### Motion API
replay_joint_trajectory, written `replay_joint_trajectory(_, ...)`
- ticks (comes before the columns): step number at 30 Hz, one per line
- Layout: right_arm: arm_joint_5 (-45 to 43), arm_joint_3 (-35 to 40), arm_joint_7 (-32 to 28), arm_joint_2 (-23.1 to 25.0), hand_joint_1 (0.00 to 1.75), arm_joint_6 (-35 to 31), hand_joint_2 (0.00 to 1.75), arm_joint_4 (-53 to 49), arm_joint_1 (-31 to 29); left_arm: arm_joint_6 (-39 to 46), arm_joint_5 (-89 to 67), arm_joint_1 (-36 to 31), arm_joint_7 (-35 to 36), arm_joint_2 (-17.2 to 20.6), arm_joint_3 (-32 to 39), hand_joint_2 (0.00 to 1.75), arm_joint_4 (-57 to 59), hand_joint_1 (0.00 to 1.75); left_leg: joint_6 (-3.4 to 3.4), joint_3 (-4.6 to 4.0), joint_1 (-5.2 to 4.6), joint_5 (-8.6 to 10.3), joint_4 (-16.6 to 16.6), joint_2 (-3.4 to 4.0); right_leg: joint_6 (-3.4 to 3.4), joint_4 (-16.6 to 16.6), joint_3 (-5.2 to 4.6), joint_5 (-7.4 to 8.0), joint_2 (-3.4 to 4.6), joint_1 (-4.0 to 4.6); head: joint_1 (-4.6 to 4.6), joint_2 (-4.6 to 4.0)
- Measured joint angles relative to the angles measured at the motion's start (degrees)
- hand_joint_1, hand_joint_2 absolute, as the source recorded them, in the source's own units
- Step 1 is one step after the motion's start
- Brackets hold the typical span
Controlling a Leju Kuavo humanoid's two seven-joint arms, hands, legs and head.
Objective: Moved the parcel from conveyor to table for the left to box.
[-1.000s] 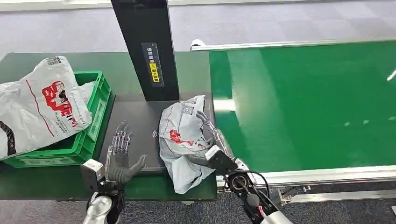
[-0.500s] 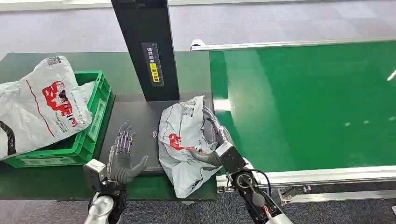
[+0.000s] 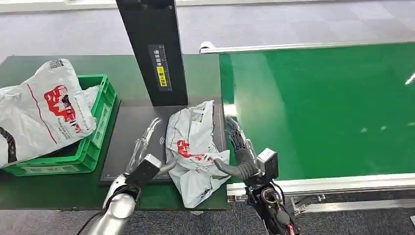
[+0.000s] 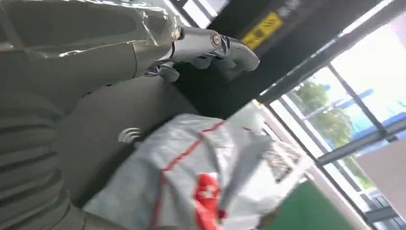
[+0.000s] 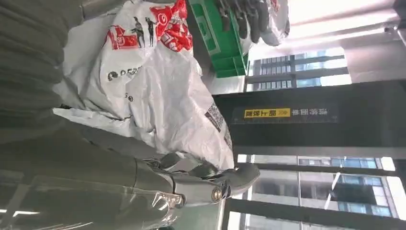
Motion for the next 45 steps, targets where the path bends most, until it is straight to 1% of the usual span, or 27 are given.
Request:
replay_joint_trajectory(3, 0.09, -0.68, 0.00, 0.11, 0.00, 0.02, 1.75, 0.00, 0.16, 0.11, -0.79, -0.58, 0.44, 0.09, -0.75, 1.75, 0.37, 0.00, 0.00, -0.01, 0.00, 0.00, 0.00, -0.02, 0.00, 0.00, -0.03, 0.00, 0.00, 0.00, 0.00, 0.00)
replay_joint_trajectory(6, 0.35, -1.42, 0.00, 0.52, 0.00, 0.24, 1.75, -0.02, 0.16, -1.55, -6.01, -2.18, 4.26, 0.31, -2.64, 1.75, 1.88, 0.00, 0.00, -0.04, 0.00, 0.00, 0.01, -0.05, 0.00, 0.00, -0.05, -0.01, -0.01, 0.00, 0.00, 0.00)
replay_joint_trajectory(8, -0.15, -2.08, 0.02, 0.92, 0.00, 0.24, 1.75, -0.04, 0.19, -2.14, -5.82, -3.24, 4.74, 0.13, -3.37, 1.75, 3.32, 0.00, 0.00, -0.04, 0.00, 0.00, 0.01, -0.01, 0.00, 0.00, -0.06, -0.01, 0.00, 0.00, 0.00, 0.02)
replay_joint_trajectory(14, -10.14, -6.77, 4.15, 2.23, 0.00, 2.36, 1.75, -1.07, 1.58, -2.08, -6.25, -4.49, 4.92, 0.09, -4.94, 1.75, 5.93, 0.00, 0.00, -0.04, 0.00, 0.00, 0.01, -0.05, 0.00, 0.00, -0.05, -0.01, -0.01, -0.01, -0.02, 0.00)
replay_joint_trajectory(17, -8.42, -8.39, 4.37, 2.34, 0.00, -1.19, 1.75, -2.55, 2.14, -1.75, -9.43, -5.76, 6.38, 0.09, -6.73, 1.75, 7.30, 0.00, 0.00, -0.05, -0.01, 0.00, 0.01, -0.04, 0.00, 0.00, -0.06, 0.00, -0.01, -0.01, 0.02, 0.00)
replay_joint_trajectory(21, -6.16, -9.47, 4.66, 2.38, 0.00, -4.44, 1.75, -4.24, 2.14, -3.63, -13.93, -9.66, 11.06, -0.13, -9.60, 1.75, 10.37, 0.00, 0.01, -0.05, -0.01, 0.01, 0.02, -0.06, 0.01, 0.00, -0.05, 0.00, -0.01, -0.01, 0.00, 0.02)
replay_joint_trajectory(25, -5.49, -10.19, 5.29, 2.49, 0.00, -5.42, 1.75, -5.42, 2.18, -8.37, -15.47, -13.44, 11.67, -1.03, -12.41, 1.75, 16.30, 0.00, 0.01, -0.03, -0.01, 0.01, 0.02, -0.06, 0.01, 0.00, -0.02, 0.01, -0.01, -0.01, 0.02, 0.02)
replay_joint_trajectory(29, -5.40, -10.89, 5.38, 2.51, 0.00, -5.64, 1.75, -6.27, 2.33, -9.31, -16.06, -15.50, 11.82, -1.97, -14.18, 1.75, 20.91, 0.00, 0.01, -0.03, -0.01, 0.01, 0.02, -0.06, 0.01, 0.00, -0.03, 0.00, -0.01, -0.01, -0.02, 0.00)
replay_joint_trajectory(30, -5.40, -11.04, 5.42, 2.49, 0.00, -5.94, 1.75, -6.49, 2.40, -9.50, -16.11, -16.17, 12.13, -2.21, -14.58, 1.75, 22.03, 0.07, 0.01, -0.03, -0.01, 0.01, 0.02, -0.07, 0.01, 0.00, -0.02, 0.00, -0.02, -0.01, 0.00, 0.00)
replay_joint_trajectory(31, -5.40, -11.26, 5.62, 2.51, 0.00, -6.23, 1.75, -6.80, 2.49, -9.92, -16.11, -16.86, 12.42, -2.38, -14.87, 1.75, 23.13, 0.38, 0.01, -0.04, -0.01, 0.01, 0.02, -0.07, 0.01, 0.00, -0.01, 0.00, -0.04, -0.01, 0.00, 0.02)
replay_joint_trajectory(32, -5.36, -11.52, 5.86, 2.62, 0.00, -6.56, 1.75, -7.12, 2.52, -10.36, -16.11, -17.52, 12.59, -2.71, -15.00, 1.75, 24.24, 0.75, 0.01, -0.04, -0.01, 0.01, 0.02, -0.08, 0.01, 0.00, 0.00, 0.00, -0.05, -0.01, 0.00, 0.00)
replay_joint_trajectory(33, -5.29, -11.76, 6.03, 2.67, 0.00, -6.64, 1.75, -7.39, 2.54, -10.58, -16.11, -18.10, 12.61, -2.90, -15.08, 1.75, 25.26, 1.26, 0.01, -0.03, -0.01, 0.01, 0.02, -0.09, 0.01, 0.00, 0.01, 0.00, -0.04, -0.01, 0.00, 0.02)
replay_joint_trajectory(34, -5.22, -11.87, 6.38, 2.69, 0.00, -6.66, 1.75, -7.65, 2.61, -10.75, -16.11, -18.66, 12.50, -3.13, -15.30, 1.75, 26.21, 1.41, 0.01, -0.01, -0.01, 0.01, 0.02, -0.09, 0.01, 0.00, 0.02, 0.00, -0.04, -0.01, -0.02, 0.00)
replay_joint_trajectory(36, -5.22, -12.24, 6.77, 2.80, 0.00, -6.64, 1.75, -8.19, 3.06, -10.91, -15.83, -19.37, 11.54, -3.59, -15.54, 1.75, 27.65, 1.66, 0.01, 0.00, -0.01, 0.01, 0.02, -0.09, 0.01, -0.01, 0.05, 0.00, -0.05, -0.01, 0.00, 0.00)
replay_joint_trajectory(38, -5.22, -12.42, 6.84, 2.82, 0.00, -6.64, 1.75, -8.81, 3.73, -10.93, -15.37, -19.93, 10.69, -3.98, -15.72, 1.75, 28.64, 1.75, 0.03, 0.01, -0.01, 0.02, 0.02, -0.11, 0.01, -0.01, 0.09, 0.00, -0.10, -0.02, 0.00, 0.00)
replay_joint_trajectory(45, -5.14, -13.18, 7.12, 2.82, 0.00, -6.64, 1.75, -10.62, 5.23, -10.38, -14.88, -21.50, 9.68, -4.50, -16.46, 1.75, 30.32, 1.75, 0.03, 0.04, -0.02, 0.02, 0.02, -0.21, 0.01, -0.01, 0.12, 0.00, -0.11, -0.02, 0.02, 0.00)
